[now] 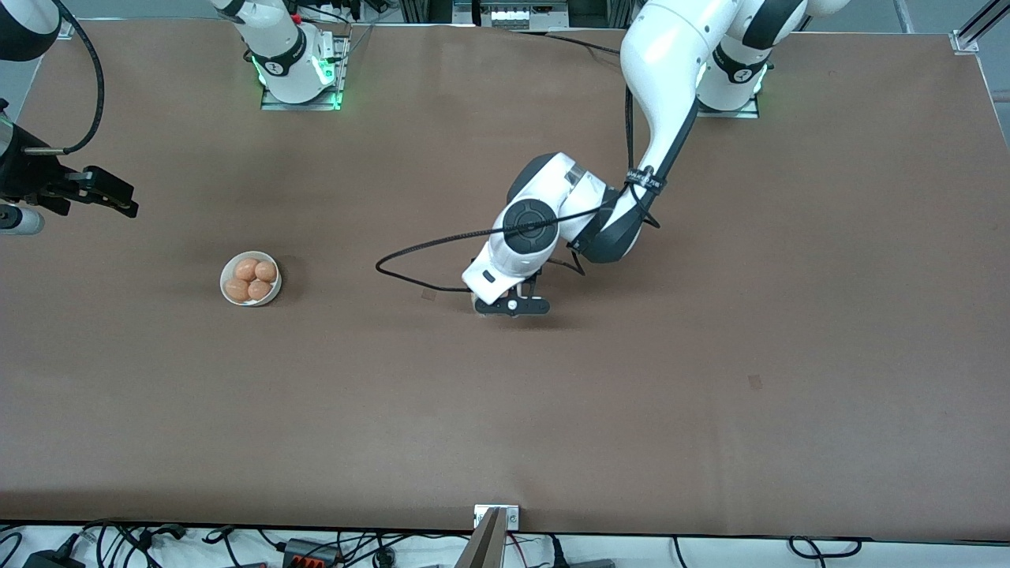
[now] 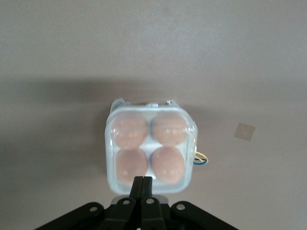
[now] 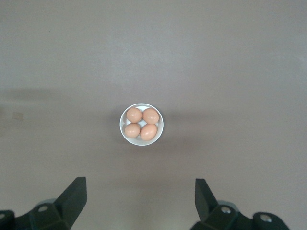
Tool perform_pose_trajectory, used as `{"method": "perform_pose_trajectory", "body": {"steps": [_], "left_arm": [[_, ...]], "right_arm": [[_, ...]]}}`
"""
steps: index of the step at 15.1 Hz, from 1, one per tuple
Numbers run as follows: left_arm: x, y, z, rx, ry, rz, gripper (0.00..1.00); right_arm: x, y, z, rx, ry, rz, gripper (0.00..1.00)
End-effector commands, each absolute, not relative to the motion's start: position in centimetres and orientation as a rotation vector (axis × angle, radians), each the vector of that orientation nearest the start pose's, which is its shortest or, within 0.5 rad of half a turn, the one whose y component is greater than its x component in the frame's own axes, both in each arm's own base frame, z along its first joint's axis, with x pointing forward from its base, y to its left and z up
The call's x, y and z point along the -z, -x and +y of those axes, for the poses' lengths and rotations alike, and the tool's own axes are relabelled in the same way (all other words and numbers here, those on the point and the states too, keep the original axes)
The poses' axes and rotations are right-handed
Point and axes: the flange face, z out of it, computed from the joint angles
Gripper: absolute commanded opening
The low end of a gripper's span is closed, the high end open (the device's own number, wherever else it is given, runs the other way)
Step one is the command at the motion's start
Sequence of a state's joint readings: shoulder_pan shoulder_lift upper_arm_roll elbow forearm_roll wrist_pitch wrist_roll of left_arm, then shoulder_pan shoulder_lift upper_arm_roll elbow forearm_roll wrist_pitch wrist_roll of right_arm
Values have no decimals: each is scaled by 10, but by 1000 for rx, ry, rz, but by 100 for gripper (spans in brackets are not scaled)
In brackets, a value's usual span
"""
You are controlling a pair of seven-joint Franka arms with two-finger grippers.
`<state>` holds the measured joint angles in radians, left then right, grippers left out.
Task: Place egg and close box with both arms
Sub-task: 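Push the lid down over the eggs with the left gripper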
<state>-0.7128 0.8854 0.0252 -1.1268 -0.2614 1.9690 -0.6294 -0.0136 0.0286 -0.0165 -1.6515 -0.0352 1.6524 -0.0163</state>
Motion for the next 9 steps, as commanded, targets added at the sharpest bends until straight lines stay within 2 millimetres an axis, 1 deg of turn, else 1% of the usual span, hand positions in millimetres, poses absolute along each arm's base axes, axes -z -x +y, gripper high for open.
{"method": "perform_pose_trajectory", "body": {"steps": [1,2,5,6,9], "left_arm": [[-262,-578,-506,-262,3283,-78,0],[-256,-579,-506,-257,3274,-76,0],[-251,-580,-505,-230,3266,-64,0],[-245,-580,-505,-234,3262,-66,0],[-242,-580,-504,-232,3256,-62,0]], "right_arm": [[-577,-557,-20,-52,3161,-1,100],[-576,-555,-21,-50,3161,1,100],[-577,-554,-20,-47,3160,-3,100],[-576,-555,-20,-49,3160,-3,100],[-575,-561,-21,-44,3157,2,100]]}}
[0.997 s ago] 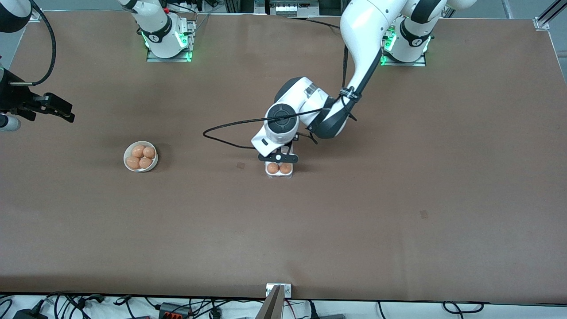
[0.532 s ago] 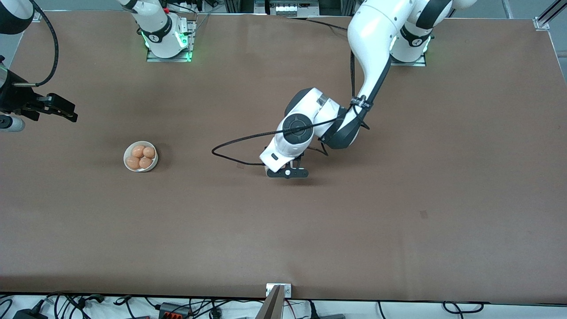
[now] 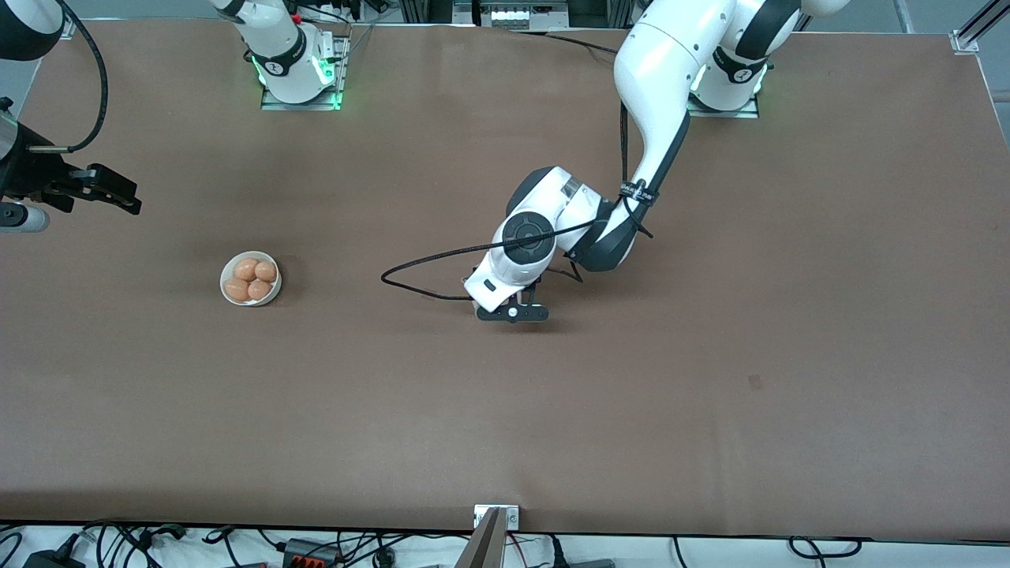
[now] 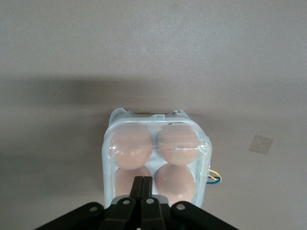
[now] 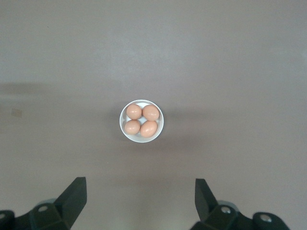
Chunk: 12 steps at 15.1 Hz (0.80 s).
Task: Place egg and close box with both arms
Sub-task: 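Push the lid down over the eggs with the left gripper, then lift the left gripper away from the closed box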
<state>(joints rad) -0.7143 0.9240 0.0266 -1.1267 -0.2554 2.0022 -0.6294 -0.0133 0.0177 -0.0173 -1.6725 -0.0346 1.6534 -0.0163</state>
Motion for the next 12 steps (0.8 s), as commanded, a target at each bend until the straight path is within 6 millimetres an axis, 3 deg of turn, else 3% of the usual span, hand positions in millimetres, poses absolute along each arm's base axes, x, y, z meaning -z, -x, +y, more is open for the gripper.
{"method": "perform_pose_trajectory", "body": {"steps": [1,3,5,8,12], "left_arm": [[-241,-582,-504,-206,3267,-68,0],[-228,-582,-504,-177,3275,-80,0],[-235,-585,-502,-166,3282,-84,0],[-266,-597,-478,-250,3250,-117,0],[-334,-628,-428,-213,3278,-210,0]], "right_arm": [[-575,-560,-21,-52,3159,-1,100],[-575,-560,-20,-57,3157,-5,100],[-576,-561,-21,-42,3157,-5,100],[-576,-561,-20,-45,3159,-8,100],[-578,-560,-17,-50,3169,-26,100]]}}
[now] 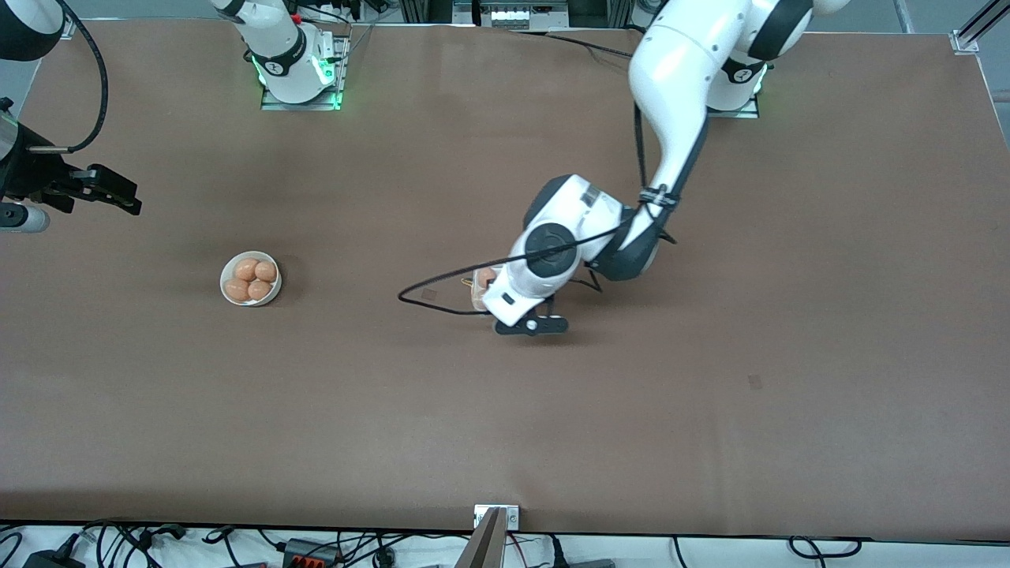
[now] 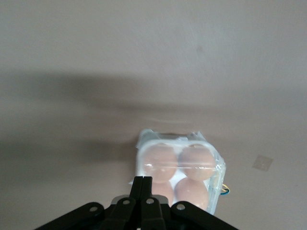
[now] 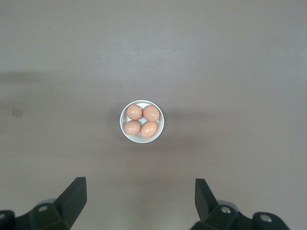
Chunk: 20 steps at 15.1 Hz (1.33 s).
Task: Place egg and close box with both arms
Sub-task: 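Lift the left gripper away from the closed box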
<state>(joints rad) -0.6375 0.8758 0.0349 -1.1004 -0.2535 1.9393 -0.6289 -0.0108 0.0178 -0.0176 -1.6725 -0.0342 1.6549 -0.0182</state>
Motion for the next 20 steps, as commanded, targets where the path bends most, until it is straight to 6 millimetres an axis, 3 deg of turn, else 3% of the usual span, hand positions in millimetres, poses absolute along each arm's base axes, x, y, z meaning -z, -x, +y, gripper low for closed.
{"method": "perform_pose_trajectory", "body": {"steps": [1,5,6,7,12,14,16,20], "left_arm": [[-356,-639,-408,-175,3291,-249,0],[-408,-658,-330,-247,3277,-246,0],[-420,-655,-319,-257,3272,-253,0],[-435,-656,-296,-249,3275,-298,0],[-514,-624,-262,-177,3308,-325,0],[-532,-605,-241,-161,3319,-285,0],[-541,-587,-213,-172,3309,-316,0],[-527,-559,-201,-194,3210,-268,0]], "right_arm": [[-579,-559,-17,-52,3165,-23,100],[-580,-560,-17,-48,3169,-29,100],[-580,-559,-16,-50,3169,-31,100],[-580,-559,-16,-50,3168,-31,100],[-580,-559,-17,-52,3168,-26,100],[-580,-559,-17,-52,3168,-26,100],[-581,-559,-16,-50,3169,-31,100],[-582,-559,-16,-41,3167,-64,100]]}}
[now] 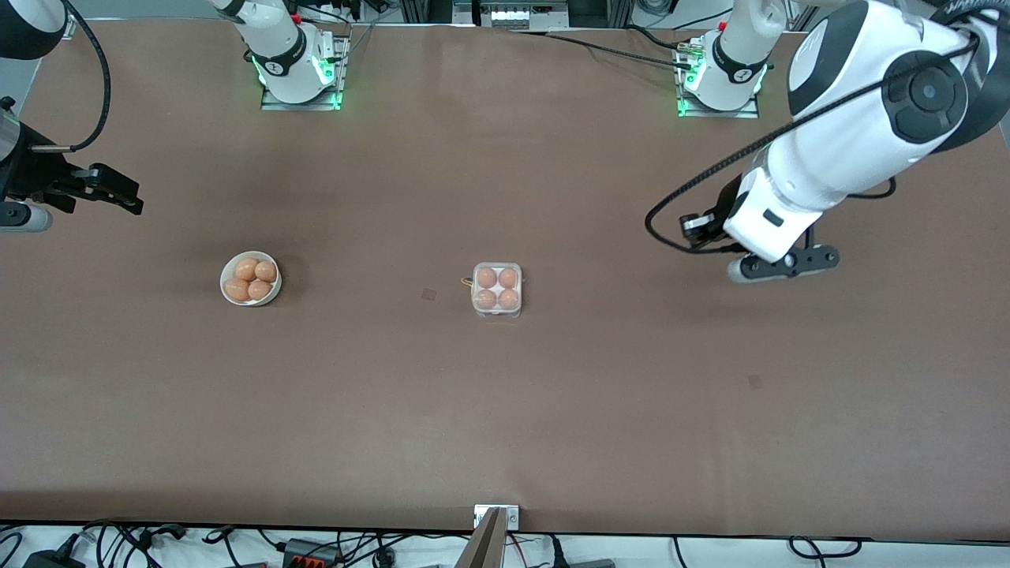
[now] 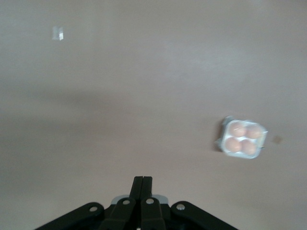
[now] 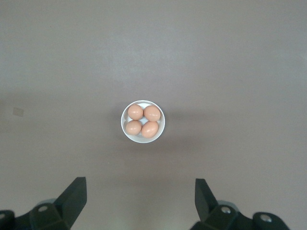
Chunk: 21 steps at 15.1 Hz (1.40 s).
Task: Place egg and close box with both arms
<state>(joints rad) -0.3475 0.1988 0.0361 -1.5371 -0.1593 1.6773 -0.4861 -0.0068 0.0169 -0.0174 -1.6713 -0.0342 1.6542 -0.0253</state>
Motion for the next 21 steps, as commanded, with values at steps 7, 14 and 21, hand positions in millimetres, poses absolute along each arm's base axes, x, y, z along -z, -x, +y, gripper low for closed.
{"method": "perform_pose_trajectory", "body": {"steps": [7,14,21], "left_arm": [[-509,-527,-172,-261,3193,-247,0],[-515,-529,-153,-254,3194,-187,0],[-518,-534,-135,-247,3205,-137,0]], "right_arm": [[-582,-556,-15,-43,3157,-92,100],[-586,-552,-15,-42,3151,-67,100],[-590,-544,-17,-63,3151,45,100]]}}
